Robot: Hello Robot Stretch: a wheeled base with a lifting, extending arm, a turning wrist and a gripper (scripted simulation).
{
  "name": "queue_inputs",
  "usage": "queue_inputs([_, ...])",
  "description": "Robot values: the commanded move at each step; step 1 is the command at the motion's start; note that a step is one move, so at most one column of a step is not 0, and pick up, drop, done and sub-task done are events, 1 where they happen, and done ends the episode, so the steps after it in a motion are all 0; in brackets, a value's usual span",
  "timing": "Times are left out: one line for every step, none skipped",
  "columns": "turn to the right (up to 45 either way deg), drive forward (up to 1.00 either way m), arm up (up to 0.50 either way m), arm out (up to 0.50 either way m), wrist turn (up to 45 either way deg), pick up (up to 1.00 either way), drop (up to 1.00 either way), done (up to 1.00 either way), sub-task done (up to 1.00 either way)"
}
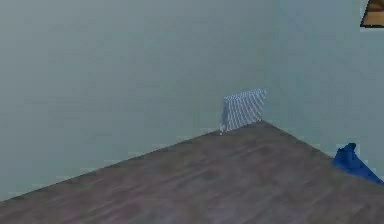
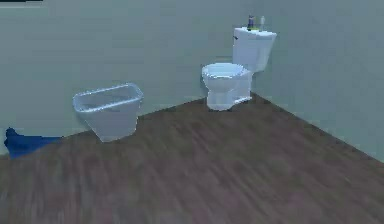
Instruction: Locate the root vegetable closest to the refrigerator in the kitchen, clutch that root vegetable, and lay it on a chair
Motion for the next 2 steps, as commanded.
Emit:
queue_inputs([-45.0,0.0,0.0,0.0,0.0,0.0,0.0,0.0,0.0])
queue_inputs([-45.0,0.0,0.0,0.0,0.0,0.0,0.0,0.0,0.0])
